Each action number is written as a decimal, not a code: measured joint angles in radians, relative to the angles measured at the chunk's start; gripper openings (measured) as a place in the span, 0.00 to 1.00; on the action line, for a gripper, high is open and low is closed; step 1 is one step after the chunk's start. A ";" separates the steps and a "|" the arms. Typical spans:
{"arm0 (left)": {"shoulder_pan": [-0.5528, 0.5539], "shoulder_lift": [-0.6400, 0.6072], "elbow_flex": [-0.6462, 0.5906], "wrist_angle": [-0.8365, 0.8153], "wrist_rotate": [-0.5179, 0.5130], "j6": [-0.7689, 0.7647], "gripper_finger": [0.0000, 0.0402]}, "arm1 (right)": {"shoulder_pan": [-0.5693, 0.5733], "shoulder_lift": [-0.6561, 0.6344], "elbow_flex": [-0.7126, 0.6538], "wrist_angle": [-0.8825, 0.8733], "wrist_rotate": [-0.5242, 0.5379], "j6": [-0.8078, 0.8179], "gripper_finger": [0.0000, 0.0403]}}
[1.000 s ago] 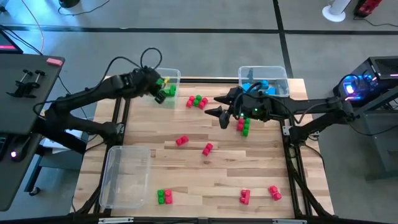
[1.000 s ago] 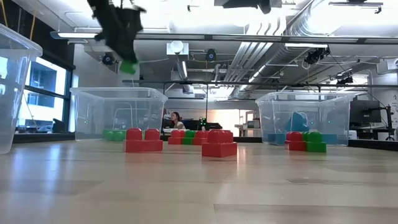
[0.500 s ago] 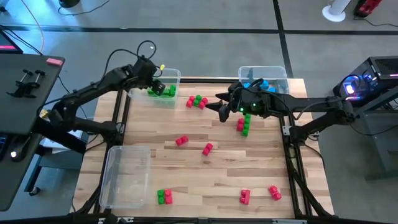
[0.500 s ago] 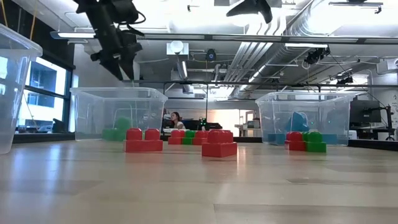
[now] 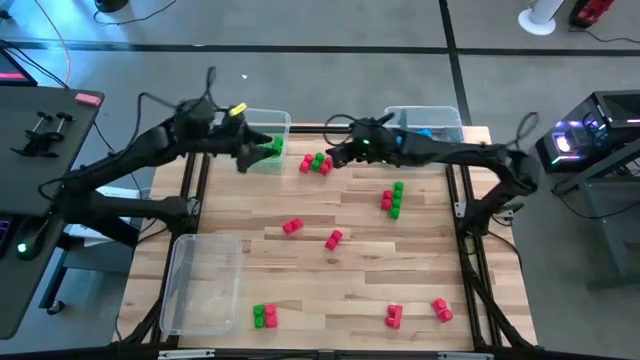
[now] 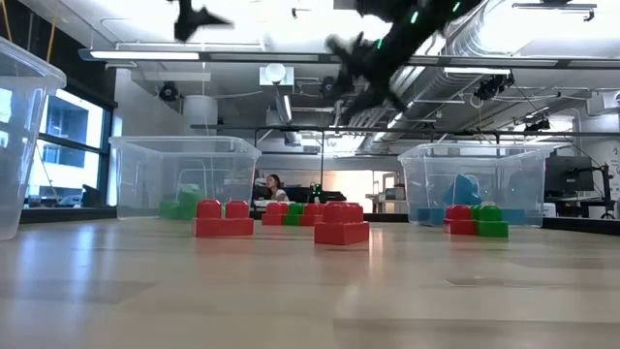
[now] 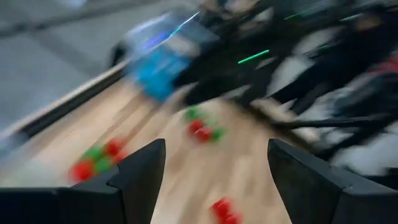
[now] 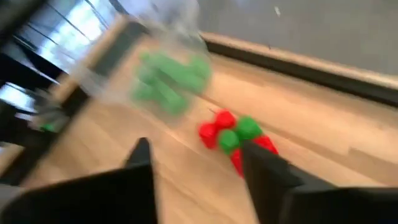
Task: Sort blocks
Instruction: Put the green game piece into the top left transparent bin
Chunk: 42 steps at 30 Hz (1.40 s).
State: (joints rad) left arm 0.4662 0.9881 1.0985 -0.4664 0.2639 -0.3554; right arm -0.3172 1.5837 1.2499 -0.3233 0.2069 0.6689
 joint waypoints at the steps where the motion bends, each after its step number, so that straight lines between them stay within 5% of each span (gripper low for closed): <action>1: -0.036 -0.021 0.000 0.031 -0.011 0.000 0.67 | -0.021 0.031 0.000 0.000 -0.018 0.000 0.21; 4: -0.137 -0.073 0.000 0.089 -0.070 -0.023 0.67 | -0.068 0.118 0.000 0.015 -0.062 -0.015 0.04; 15: -0.321 -0.105 -0.038 0.097 -0.366 -0.089 0.67 | -0.095 0.424 0.345 -0.241 -0.136 -0.133 0.00; 20: -0.345 -0.074 -0.040 0.103 -0.375 -0.115 0.67 | -0.110 0.554 0.545 -0.461 -0.071 -0.241 0.00; 26: -0.370 -0.056 -0.040 0.130 -0.388 -0.115 0.67 | -0.130 0.648 0.663 -0.525 -0.063 -0.257 0.00; 36: -0.387 -0.052 -0.040 0.129 -0.458 -0.115 0.67 | -0.110 0.737 0.693 -0.510 -0.068 -0.135 0.00; 42: -0.392 -0.052 -0.040 0.122 -0.458 -0.115 0.67 | -0.062 0.748 0.693 -0.499 -0.061 -0.211 0.00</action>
State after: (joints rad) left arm 0.0746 0.9360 1.0588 -0.3439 -0.1940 -0.4702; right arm -0.3790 2.3322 1.9430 -0.8227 0.1459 0.4584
